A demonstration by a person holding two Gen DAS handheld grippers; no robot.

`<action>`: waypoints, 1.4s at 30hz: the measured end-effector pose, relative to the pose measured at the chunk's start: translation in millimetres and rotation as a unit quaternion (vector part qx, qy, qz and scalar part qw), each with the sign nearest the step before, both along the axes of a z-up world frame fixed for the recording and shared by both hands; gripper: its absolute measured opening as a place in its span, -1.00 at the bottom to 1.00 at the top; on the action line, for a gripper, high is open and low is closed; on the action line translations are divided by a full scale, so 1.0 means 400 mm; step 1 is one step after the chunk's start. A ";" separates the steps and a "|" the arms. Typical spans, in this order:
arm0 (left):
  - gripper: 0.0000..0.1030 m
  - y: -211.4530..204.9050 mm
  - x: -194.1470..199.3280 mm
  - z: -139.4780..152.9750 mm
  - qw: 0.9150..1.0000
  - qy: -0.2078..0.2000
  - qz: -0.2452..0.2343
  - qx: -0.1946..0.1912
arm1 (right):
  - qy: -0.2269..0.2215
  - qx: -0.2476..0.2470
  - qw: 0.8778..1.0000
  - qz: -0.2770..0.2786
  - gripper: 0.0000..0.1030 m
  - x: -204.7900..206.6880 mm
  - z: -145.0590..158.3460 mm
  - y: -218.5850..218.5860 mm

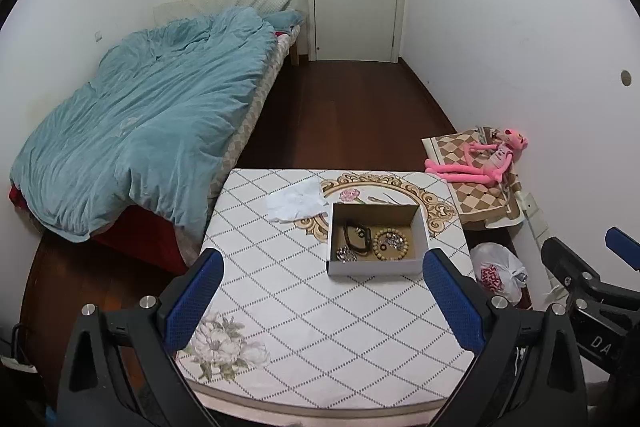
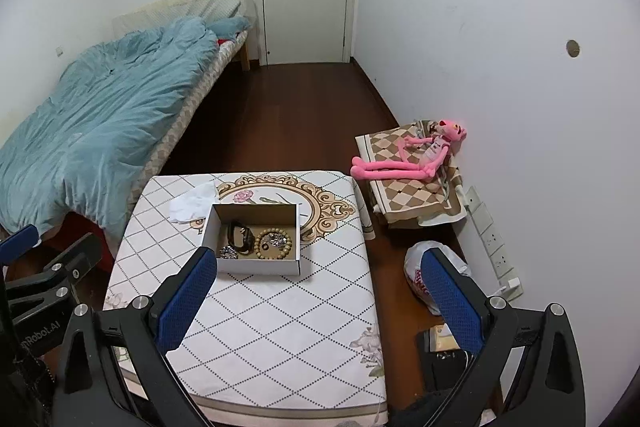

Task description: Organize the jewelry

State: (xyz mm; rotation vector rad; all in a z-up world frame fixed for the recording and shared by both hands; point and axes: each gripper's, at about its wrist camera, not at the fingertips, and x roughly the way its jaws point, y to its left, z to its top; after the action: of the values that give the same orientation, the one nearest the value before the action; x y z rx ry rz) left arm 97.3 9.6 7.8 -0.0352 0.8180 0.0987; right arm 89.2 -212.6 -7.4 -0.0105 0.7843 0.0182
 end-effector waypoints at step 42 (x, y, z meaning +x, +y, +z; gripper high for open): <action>0.97 -0.003 0.129 -0.098 0.997 0.071 0.009 0.009 | 0.067 -0.008 0.998 0.005 1.00 0.167 -0.101 0.014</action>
State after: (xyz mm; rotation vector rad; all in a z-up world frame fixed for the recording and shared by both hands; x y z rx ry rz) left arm 149.0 8.6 -31.5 -0.0179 0.9586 0.1259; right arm 156.1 -206.8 -47.7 -0.0282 0.9182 0.0213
